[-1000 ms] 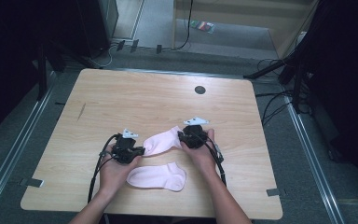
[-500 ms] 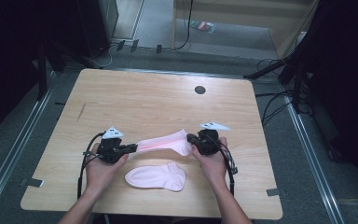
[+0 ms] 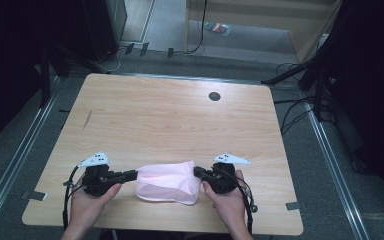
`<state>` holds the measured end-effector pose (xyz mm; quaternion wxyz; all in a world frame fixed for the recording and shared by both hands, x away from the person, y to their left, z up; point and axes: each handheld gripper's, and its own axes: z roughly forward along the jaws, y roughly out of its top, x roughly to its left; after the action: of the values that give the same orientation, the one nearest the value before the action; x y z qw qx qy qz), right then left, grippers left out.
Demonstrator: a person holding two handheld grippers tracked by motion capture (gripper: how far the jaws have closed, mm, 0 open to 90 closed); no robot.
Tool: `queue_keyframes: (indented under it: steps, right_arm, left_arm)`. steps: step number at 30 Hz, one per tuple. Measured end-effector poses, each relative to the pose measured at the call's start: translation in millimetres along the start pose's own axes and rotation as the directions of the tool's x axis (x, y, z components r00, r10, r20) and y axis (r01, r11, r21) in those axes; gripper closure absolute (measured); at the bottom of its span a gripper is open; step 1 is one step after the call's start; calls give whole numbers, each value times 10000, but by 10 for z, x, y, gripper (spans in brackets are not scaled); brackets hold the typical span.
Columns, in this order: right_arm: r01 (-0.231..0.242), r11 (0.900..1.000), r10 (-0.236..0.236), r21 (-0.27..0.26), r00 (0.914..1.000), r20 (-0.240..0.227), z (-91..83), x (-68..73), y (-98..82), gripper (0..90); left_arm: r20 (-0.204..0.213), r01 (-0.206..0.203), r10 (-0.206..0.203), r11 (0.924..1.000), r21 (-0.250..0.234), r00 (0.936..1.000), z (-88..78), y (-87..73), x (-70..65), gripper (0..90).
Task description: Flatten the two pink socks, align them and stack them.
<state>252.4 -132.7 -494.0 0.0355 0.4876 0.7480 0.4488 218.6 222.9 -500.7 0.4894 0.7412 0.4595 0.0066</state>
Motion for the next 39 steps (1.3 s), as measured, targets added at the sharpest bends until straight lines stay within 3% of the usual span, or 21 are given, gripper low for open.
queue_keyframes:
  steps: [3, 6, 13, 25, 30, 31, 32, 33, 34, 35, 36, 37, 38, 39]
  right_arm:
    - [58, 10000, -58, 71, 10000, -52, -29, 28, -60, 873]
    - [182, 9993, -182, 328, 9998, 12, 47, 37, -175, 871]
    - [300, 9985, -306, 459, 9995, 111, 118, 16, -231, 863]
    - [275, 9985, -282, 476, 9995, 131, 172, 1, -253, 855]
    - [282, 9963, -292, 809, 9995, 107, 231, -29, -293, 808]
    - [259, 9959, -269, 864, 9996, 108, 248, -37, -305, 755]
    - [251, 9958, -265, 885, 9995, 146, 254, -38, -311, 698]
    - [325, 9957, -341, 868, 9993, 169, 252, -39, -309, 647]
    - [338, 9969, -348, 716, 9993, 130, 232, -31, -299, 583]
    - [389, 9985, -397, 394, 9990, 201, 180, -12, -273, 536]
    - [389, 9985, -397, 394, 9990, 201, 180, -12, -273, 536]
    - [396, 9991, -401, 169, 9989, 263, 135, 12, -263, 552]
    - [430, 9990, -427, -93, 9986, 306, 90, 43, -258, 591]
    - [642, 9974, -635, -328, 9978, 203, 54, 106, -265, 665]
  left_arm:
    - [-238, -231, 238, 9992, 321, 9994, 17, -86, -15, 900]
    - [-428, -167, 191, 9984, 541, 9989, 71, -153, -12, 900]
    - [-903, -494, 587, 9935, 1025, 9942, 134, -195, -69, 897]
    - [-1012, -404, 519, 9928, 1126, 9935, 178, -232, -61, 896]
    - [-1232, -483, 678, 9867, 1549, 9901, 245, -263, -54, 871]
    - [-1327, -467, 675, 9869, 1542, 9889, 255, -268, -57, 832]
    - [-1617, -507, 739, 9884, 1431, 9841, 254, -266, -67, 753]
    - [-2072, -597, 825, 9917, 1140, 9748, 233, -251, -88, 643]
    - [-2188, -686, 878, 9932, 937, 9718, 207, -237, -101, 542]
    - [-2157, -932, 942, 9955, 150, 9719, 125, -198, -158, 529]
    - [-2157, -932, 942, 9955, 150, 9719, 125, -198, -158, 550]
    - [-2039, -1120, 1066, 9936, -149, 9732, 101, -181, -196, 550]
    - [-1826, -1371, 1296, 9901, -294, 9746, 100, -170, -236, 599]
    - [-1740, -1671, 1598, 9855, -282, 9717, 126, -169, -276, 671]
